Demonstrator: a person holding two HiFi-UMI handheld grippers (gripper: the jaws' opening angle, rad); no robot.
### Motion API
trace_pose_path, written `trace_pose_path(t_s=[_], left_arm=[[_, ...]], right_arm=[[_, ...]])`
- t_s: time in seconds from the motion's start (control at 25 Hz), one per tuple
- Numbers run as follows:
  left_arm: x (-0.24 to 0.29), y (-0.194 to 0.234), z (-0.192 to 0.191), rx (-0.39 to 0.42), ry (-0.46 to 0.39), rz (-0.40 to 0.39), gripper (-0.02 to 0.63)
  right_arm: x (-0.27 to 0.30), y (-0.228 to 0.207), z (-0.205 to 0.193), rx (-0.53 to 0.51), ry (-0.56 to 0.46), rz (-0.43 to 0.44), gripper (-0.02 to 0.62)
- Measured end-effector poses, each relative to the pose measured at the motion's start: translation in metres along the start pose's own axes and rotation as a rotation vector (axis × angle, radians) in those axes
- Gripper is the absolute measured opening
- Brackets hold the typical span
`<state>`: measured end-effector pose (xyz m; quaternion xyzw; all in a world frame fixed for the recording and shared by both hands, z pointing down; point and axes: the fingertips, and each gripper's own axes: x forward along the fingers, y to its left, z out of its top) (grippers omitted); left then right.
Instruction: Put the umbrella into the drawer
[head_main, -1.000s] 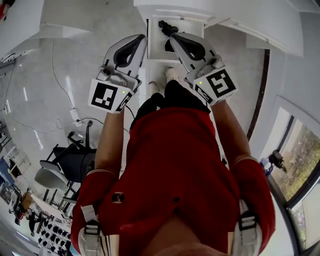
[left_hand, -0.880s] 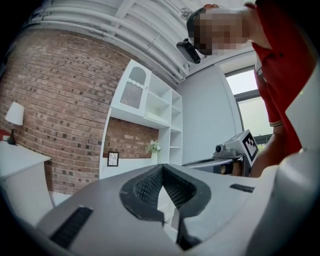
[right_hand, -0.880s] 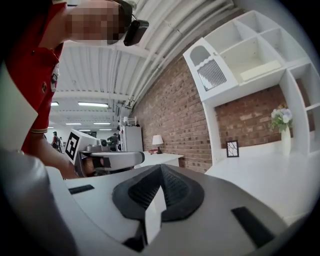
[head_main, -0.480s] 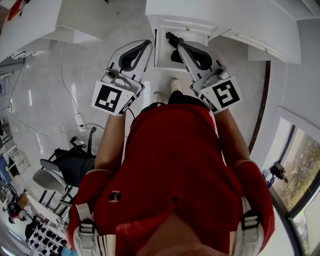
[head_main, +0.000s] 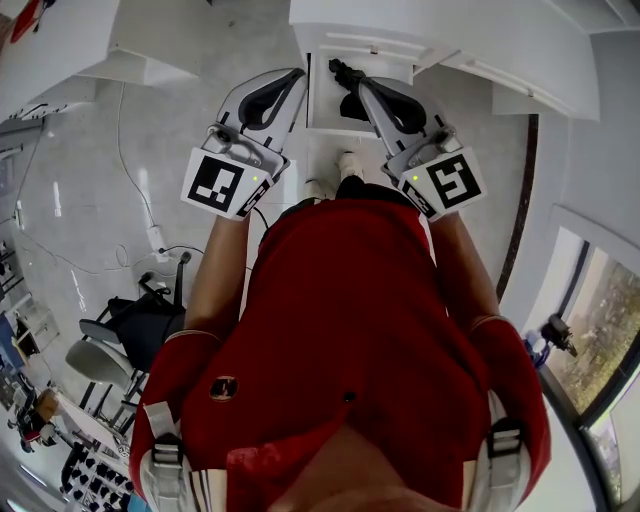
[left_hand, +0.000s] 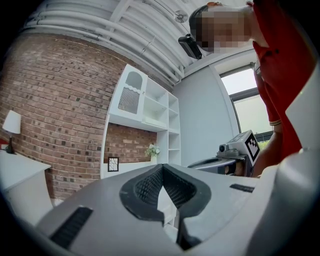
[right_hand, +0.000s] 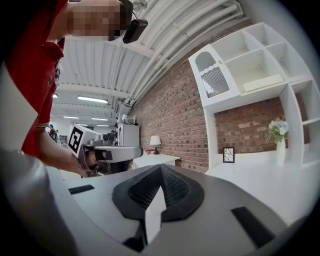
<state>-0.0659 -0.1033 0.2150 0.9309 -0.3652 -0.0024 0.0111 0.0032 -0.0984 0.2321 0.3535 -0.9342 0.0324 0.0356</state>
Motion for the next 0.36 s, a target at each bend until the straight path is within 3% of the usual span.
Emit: trace_pose_path(t_s=[0.36], left_arm=[[0.0025,-0.0031,-0.002,-0.005,0.0,-0.007,0.006]], right_arm=[[-0.0031,-0.0013,-0.0031,-0.001,0.019,-0.001,-0.003]])
